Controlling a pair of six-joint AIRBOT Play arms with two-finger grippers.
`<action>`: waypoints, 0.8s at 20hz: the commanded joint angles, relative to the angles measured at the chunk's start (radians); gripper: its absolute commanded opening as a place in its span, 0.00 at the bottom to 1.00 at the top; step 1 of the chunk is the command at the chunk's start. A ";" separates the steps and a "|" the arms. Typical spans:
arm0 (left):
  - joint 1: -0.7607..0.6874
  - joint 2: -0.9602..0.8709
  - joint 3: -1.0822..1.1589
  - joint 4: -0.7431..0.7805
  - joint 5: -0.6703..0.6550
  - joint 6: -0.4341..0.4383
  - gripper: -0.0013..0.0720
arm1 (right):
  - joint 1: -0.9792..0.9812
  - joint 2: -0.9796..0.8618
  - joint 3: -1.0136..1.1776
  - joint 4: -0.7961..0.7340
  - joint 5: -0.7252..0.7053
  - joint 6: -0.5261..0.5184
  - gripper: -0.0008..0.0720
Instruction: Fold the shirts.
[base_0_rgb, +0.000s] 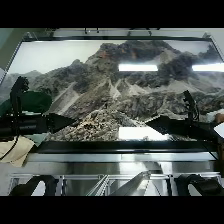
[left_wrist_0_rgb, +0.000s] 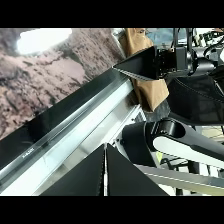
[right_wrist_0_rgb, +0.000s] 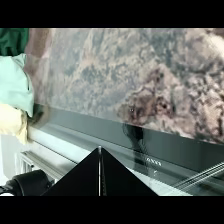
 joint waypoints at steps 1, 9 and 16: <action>0.001 0.001 0.000 0.000 -0.003 0.000 0.02 | 0.001 -0.001 0.000 0.000 0.001 0.000 0.03; 0.010 0.001 0.005 0.013 0.023 -0.026 0.02 | 0.001 -0.001 0.000 0.000 0.001 0.000 0.03; 0.298 -0.030 0.379 0.607 0.149 -0.179 0.49 | 0.001 -0.001 0.000 0.000 0.001 0.000 0.03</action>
